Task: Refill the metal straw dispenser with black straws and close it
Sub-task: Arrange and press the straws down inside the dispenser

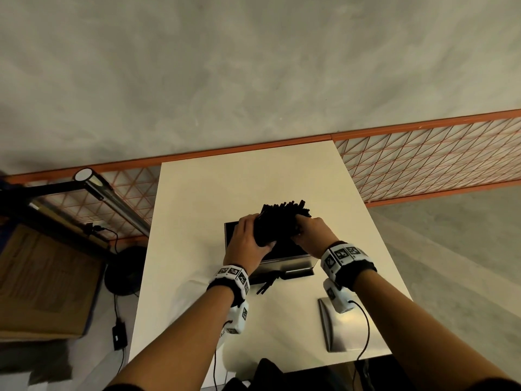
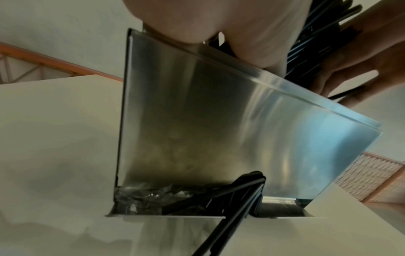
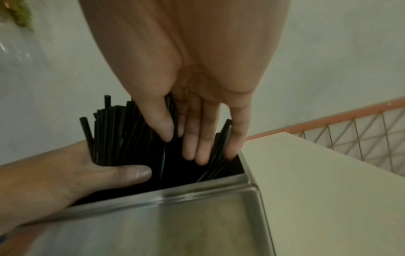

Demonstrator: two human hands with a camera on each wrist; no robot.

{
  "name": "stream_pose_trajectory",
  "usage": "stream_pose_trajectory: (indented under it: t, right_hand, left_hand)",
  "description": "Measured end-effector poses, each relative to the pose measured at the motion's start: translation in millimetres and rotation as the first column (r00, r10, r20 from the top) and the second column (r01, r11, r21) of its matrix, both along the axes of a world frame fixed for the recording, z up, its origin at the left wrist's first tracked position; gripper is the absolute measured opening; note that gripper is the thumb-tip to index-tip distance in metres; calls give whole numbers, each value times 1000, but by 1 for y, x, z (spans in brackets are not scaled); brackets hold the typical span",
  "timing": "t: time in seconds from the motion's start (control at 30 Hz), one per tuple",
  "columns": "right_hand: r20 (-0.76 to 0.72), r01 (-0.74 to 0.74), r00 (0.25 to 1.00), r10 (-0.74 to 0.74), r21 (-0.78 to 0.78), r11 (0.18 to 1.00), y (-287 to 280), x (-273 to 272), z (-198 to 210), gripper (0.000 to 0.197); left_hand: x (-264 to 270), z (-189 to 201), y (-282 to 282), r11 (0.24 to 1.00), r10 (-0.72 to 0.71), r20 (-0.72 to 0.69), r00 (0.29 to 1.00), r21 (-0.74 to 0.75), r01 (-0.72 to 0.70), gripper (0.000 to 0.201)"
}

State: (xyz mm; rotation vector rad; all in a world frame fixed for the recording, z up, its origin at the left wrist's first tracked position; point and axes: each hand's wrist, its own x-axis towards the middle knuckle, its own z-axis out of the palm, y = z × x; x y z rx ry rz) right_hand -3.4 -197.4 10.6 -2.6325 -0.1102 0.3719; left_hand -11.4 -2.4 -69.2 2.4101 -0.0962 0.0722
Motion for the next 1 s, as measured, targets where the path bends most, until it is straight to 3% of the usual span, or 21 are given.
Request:
stream_pose_trajectory:
  t: [0.27, 0.47, 0.67, 0.77, 0.9, 1.0]
  right_hand:
    - [7, -56, 998, 62, -306, 950, 0, -1, 9, 16]
    - [-104, -145, 987, 124, -227, 963, 1, -3, -3, 21]
    - [-89, -115, 991, 98, -200, 973, -2, -4, -7, 24]
    - [-88, -120, 991, 100, -258, 959, -1, -6, 7, 17]
    - [42, -37, 997, 57, -375, 926, 4, -12, 29, 10]
    - [-50, -228, 974, 222, -251, 941, 23, -17, 17, 15]
  left_hand:
    - [4, -4, 0, 999, 1, -26, 1000, 35, 0, 75]
    - [5, -6, 0, 998, -1, -34, 999, 66, 3, 77]
    - [5, -9, 1, 996, -7, -15, 1000, 83, 9, 76]
    - [6, -8, 0, 996, -4, -28, 1000, 95, 7, 76]
    - [6, -8, 0, 993, -11, -32, 999, 116, 15, 77]
    - [7, -9, 1, 992, -2, -52, 999, 123, 8, 78]
